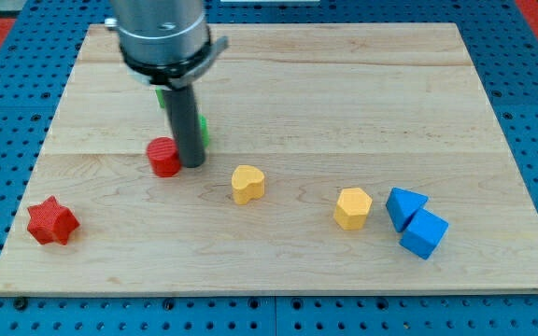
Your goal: Slide the red circle closer to red star
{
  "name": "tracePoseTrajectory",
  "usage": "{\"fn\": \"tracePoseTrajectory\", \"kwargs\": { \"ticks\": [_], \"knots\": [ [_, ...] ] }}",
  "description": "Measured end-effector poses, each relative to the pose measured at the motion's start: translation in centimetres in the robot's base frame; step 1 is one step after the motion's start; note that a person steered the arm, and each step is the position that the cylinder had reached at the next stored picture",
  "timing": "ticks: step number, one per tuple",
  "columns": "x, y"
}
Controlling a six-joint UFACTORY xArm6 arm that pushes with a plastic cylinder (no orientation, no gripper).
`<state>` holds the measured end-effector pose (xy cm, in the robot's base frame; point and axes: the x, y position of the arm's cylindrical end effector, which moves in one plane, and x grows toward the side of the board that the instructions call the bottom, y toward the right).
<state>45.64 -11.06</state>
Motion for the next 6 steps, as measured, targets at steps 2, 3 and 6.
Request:
{"fn": "tracePoseTrajectory", "kwargs": {
  "ticks": [2,3,6],
  "knots": [
    [1.0,-4.5],
    [0.9,-6.9],
    [1.0,-11.9]
  ]
}}
